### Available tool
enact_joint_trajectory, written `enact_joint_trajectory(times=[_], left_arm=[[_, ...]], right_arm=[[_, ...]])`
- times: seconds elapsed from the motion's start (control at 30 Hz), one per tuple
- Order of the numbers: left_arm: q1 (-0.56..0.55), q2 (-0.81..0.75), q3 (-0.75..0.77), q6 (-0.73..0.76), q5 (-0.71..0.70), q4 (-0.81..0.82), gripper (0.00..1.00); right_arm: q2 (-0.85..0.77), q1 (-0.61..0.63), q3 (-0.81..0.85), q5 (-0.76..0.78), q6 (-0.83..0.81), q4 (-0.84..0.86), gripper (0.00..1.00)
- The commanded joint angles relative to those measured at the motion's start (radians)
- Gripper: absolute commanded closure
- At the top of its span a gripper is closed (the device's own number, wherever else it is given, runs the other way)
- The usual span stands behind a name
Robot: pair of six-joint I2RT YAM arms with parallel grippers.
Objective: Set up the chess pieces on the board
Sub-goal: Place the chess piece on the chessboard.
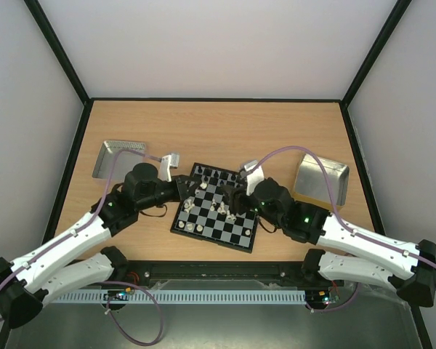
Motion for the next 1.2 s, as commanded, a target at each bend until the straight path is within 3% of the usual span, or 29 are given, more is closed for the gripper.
enact_joint_trajectory(times=[0.0,0.1,0.23,0.57,0.8,1.17], left_arm=[[-0.053,0.013,0.023,0.108,-0.238,-0.203,0.97],[-0.160,0.053,0.033,0.114,-0.366,-0.233,0.98],[-0.331,0.156,0.052,0.117,-0.508,-0.243,0.98],[-0.623,0.484,0.107,0.183,-0.609,-0.114,0.98],[-0.693,0.656,0.226,0.220,-0.698,-0.168,0.98],[-0.696,0.696,0.194,0.224,-0.660,-0.098,0.98]], right_arm=[[0.005,-0.004,0.068,0.439,0.211,-0.141,0.36],[0.020,-0.041,0.103,0.523,0.353,-0.212,0.35],[0.019,-0.158,0.112,0.521,0.501,-0.291,0.35],[0.035,-0.264,0.066,0.418,0.617,-0.293,0.34],[0.016,-0.272,0.017,0.376,0.637,-0.268,0.34],[0.003,-0.274,-0.008,0.360,0.639,-0.261,0.34]])
